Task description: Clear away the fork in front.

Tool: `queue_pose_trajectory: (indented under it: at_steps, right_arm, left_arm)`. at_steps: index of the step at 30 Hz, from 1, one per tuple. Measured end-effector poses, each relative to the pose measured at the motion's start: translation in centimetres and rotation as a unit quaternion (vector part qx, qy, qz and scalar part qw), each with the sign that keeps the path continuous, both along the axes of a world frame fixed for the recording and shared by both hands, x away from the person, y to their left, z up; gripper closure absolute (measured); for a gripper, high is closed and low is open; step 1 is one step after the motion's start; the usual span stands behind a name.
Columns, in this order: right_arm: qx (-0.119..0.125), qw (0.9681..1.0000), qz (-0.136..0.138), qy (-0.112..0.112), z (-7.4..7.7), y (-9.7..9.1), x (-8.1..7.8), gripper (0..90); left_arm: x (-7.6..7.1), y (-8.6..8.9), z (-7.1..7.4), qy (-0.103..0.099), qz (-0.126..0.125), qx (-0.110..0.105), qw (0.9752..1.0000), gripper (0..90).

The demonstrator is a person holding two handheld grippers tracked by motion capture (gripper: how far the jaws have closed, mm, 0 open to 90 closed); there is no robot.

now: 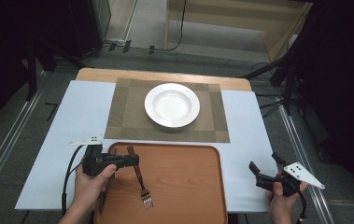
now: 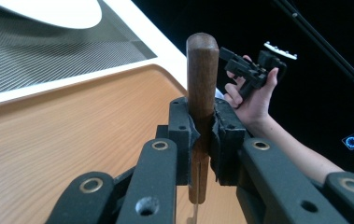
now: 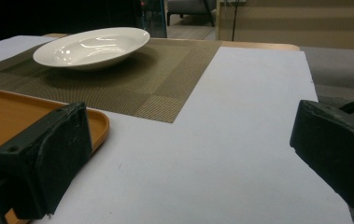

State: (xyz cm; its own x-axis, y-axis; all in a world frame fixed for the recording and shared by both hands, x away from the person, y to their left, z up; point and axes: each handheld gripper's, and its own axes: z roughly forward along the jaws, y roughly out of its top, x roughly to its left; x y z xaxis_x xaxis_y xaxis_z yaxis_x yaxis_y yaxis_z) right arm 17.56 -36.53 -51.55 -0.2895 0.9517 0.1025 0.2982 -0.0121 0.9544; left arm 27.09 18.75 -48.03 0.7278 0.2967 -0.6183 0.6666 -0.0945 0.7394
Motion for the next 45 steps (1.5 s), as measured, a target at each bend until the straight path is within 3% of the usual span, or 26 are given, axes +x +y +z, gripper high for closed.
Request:
queue_pose_trajectory:
  at_steps: [4, 6, 9, 11, 16, 19, 24, 27, 29, 30, 31, 32, 34, 36, 37, 38, 39, 41, 43, 45]
  right_arm:
    - [0.0, 1.0, 0.001, 0.002, 0.0, 0.1, 0.0, 0.0]
    - [0.003, 1.0, 0.0, 0.003, -0.1, 0.0, 0.0, 0.0]
    - [0.006, 1.0, -0.001, 0.002, -0.1, -0.1, 0.1, 0.0]
    - [0.012, 0.9999, -0.001, 0.003, -0.1, -0.1, 0.0, 0.0]
    - [0.02, 0.9998, -0.003, 0.003, -0.2, -0.3, 0.2, 0.0]
    - [0.024, 0.9997, -0.002, 0.003, -0.2, -0.5, 0.3, 0.0]
    - [0.017, 0.9998, 0.001, 0.005, -0.2, -0.3, 0.3, 0.0]
    - [0.012, 0.9999, 0.0, 0.004, -0.3, -0.2, 0.3, 0.0]
    - [0.015, 0.9999, 0.0, 0.005, -0.3, -0.2, 0.2, 0.0]
    - [0.018, 0.9998, 0.0, 0.003, -0.3, -0.3, 0.3, 0.0]
    - [0.025, 0.9997, 0.0, 0.003, -0.3, -0.4, 0.2, 0.0]
    - [0.03, 0.9995, -0.001, 0.003, -0.4, -0.5, 0.2, 0.0]
    - [0.034, 0.9994, 0.0, 0.003, -0.4, -0.7, 0.2, 0.0]
    - [0.035, 0.9994, 0.0, 0.001, -0.4, -0.7, 0.2, 0.0]
    - [0.034, 0.9994, 0.001, 0.002, -0.4, -0.7, 0.3, 0.0]
    - [0.034, 0.9994, 0.001, 0.002, -0.4, -0.7, 0.3, 0.0]
    - [0.033, 0.9994, 0.002, 0.001, -0.4, -0.6, 0.3, 0.0]
    - [0.032, 0.9995, 0.001, 0.001, -0.4, -0.6, 0.3, 0.0]
    - [0.03, 0.9996, 0.001, 0.0, -0.4, -0.6, 0.3, 0.0]
    - [0.026, 0.9996, 0.001, 0.0, -0.4, -0.6, 0.3, 0.0]
  left_arm:
    - [0.4, 0.3, -0.6, -0.008, 0.026, 0.048, 0.9985, 73.0]
    - [0.4, 0.2, -0.9, -0.016, 0.042, 0.082, 0.9956, 69.4]
    - [0.6, 0.1, -1.3, -0.018, 0.05, 0.115, 0.992, 64.7]
    - [0.8, 0.0, -1.6, -0.017, 0.049, 0.127, 0.9906, 62.5]
    - [1.1, -0.3, -2.1, -0.01, 0.062, 0.165, 0.9843, 57.8]
    - [1.2, -0.4, -2.3, -0.005, 0.061, 0.175, 0.9828, 57.0]
    - [0.9, -0.9, -2.4, -0.028, 0.066, 0.213, 0.9743, 53.5]
    - [0.6, -1.2, -2.4, -0.049, 0.079, 0.243, 0.9656, 47.7]
    - [0.5, -1.4, -2.4, -0.06, 0.08, 0.257, 0.9613, 42.5]
    - [0.4, -1.6, -2.3, -0.074, 0.09, 0.266, 0.9569, 38.3]
    - [0.3, -1.6, -2.1, -0.086, 0.1, 0.269, 0.9542, 34.2]
    - [0.2, -1.5, -1.9, -0.092, 0.103, 0.26, 0.9556, 32.7]
    - [-0.1, -1.6, -1.6, -0.108, 0.115, 0.259, 0.953, 30.3]
    - [-0.5, -1.6, -1.2, -0.12, 0.108, 0.255, 0.9535, 34.6]
    - [-0.7, -1.6, -1.2, -0.126, 0.109, 0.256, 0.9522, 41.1]
    - [-0.9, -1.6, -1.1, -0.131, 0.105, 0.254, 0.9524, 47.0]
    - [-1.1, -1.5, -1.0, -0.132, 0.094, 0.248, 0.955, 56.4]
    - [-1.5, -1.6, -0.8, -0.136, 0.082, 0.25, 0.9552, 75.0]
    - [-2.0, -1.7, -0.7, -0.135, 0.061, 0.249, 0.957, 87.9]
    - [-2.6, -2.2, -0.7, -0.138, 0.052, 0.26, 0.9543, 89.0]
